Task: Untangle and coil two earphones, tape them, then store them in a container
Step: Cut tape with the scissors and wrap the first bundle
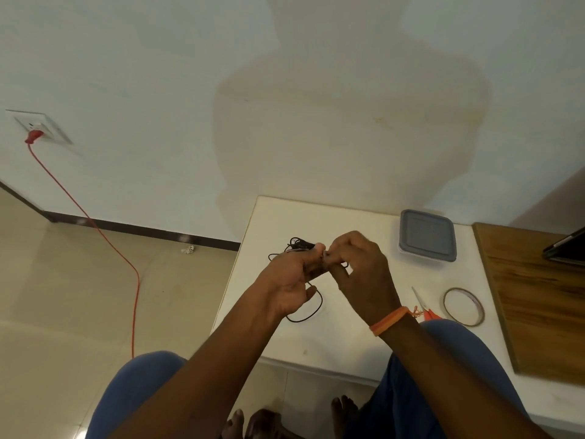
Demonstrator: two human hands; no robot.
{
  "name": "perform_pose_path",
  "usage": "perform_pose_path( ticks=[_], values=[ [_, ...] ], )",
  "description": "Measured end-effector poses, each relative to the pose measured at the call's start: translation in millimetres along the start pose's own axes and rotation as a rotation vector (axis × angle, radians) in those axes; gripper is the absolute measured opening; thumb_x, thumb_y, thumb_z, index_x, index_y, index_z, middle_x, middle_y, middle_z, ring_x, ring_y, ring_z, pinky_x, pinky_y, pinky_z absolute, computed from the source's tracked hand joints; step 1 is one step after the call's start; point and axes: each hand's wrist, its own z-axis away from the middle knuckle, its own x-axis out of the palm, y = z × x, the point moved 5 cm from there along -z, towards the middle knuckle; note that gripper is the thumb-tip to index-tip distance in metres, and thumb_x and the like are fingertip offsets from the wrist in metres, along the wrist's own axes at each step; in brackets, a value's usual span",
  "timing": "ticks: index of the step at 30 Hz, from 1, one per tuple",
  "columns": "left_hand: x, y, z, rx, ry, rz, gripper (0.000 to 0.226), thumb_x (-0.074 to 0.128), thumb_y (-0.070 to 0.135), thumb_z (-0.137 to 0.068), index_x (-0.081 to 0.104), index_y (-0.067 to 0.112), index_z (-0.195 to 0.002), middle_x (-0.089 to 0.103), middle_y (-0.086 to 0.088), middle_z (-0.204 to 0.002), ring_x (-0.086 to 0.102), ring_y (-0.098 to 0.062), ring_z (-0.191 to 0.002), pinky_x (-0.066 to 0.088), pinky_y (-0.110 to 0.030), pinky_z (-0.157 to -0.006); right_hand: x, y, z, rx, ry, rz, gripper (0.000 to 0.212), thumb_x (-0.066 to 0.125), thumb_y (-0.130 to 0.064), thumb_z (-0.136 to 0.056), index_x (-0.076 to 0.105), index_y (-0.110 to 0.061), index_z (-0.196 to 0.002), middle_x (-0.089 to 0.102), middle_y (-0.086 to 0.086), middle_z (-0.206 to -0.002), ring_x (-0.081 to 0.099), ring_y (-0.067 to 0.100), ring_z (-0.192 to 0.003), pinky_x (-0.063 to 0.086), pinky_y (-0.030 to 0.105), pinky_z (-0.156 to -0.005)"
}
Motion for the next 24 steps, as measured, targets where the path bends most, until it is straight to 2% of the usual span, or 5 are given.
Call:
perform_pose_path(
  ticks=[3, 7, 9, 13, 24],
  values=[
    [2.9, 2.2, -5.1, 0.028, -0.018, -0.066, 0.006, 0.066, 0.028, -0.091, 0.070, 0.023, -0.091, 0.074, 0.007, -0.088, 0.063, -0.009, -0.092, 0.035, -0.036, -0.086, -5.3, 15.5, 0.8, 0.270, 0.053, -0.253, 0.028, 0.087, -0.005, -0.063, 0.061, -0.011, -0.070, 0.056, 0.001, -0.089, 0.053, 0.003, -0.084, 0.043, 0.008, -0.072],
    [3.4, 3.6, -9.0, 0.067, -0.040, -0.125, 0.010, 0.067, 0.029, -0.091, 0.071, 0.023, -0.098, 0.075, 0.006, -0.103, 0.068, -0.008, -0.095, 0.033, -0.038, -0.091, 1.5, 36.6, 9.1, 0.742, -0.100, -0.716, 0.059, 0.090, -0.026, -0.059, 0.059, -0.026, -0.109, 0.060, -0.001, -0.108, 0.061, 0.011, -0.100, 0.054, 0.022, -0.074],
    [2.5, 4.7, -8.8, 0.076, -0.066, -0.155, 0.009, 0.064, 0.031, -0.093, 0.070, 0.025, -0.097, 0.076, 0.003, -0.105, 0.071, -0.006, -0.098, 0.033, -0.038, -0.090, 8.6, 41.7, 12.3, 0.864, -0.163, -0.953, 0.046, 0.080, -0.028, -0.072, 0.065, -0.021, -0.115, 0.069, 0.004, -0.103, 0.068, 0.020, -0.096, 0.058, 0.030, -0.070],
    [1.2, 9.7, -7.4, 0.080, -0.066, -0.157, 0.015, 0.069, 0.038, -0.084, 0.074, 0.031, -0.096, 0.076, 0.007, -0.103, 0.071, -0.006, -0.097, 0.035, -0.037, -0.089, 12.0, 45.1, 9.5, 0.813, -0.128, -0.919, 0.015, 0.071, -0.007, -0.085, 0.075, -0.009, -0.099, 0.076, 0.006, -0.091, 0.072, 0.026, -0.087, 0.059, 0.031, -0.067],
    [11.2, 16.3, -12.4, 0.131, -0.216, 0.076, 0.024, 0.062, 0.017, -0.087, 0.066, 0.006, -0.108, 0.072, -0.014, -0.109, 0.071, -0.027, -0.101, 0.059, -0.035, -0.084, 6.5, 50.3, 5.0, 0.721, 0.003, -0.767, 0.023, 0.077, -0.004, -0.079, 0.077, -0.020, -0.095, 0.075, 0.005, -0.094, 0.072, 0.024, -0.088, 0.061, 0.039, -0.073]
  ],
)
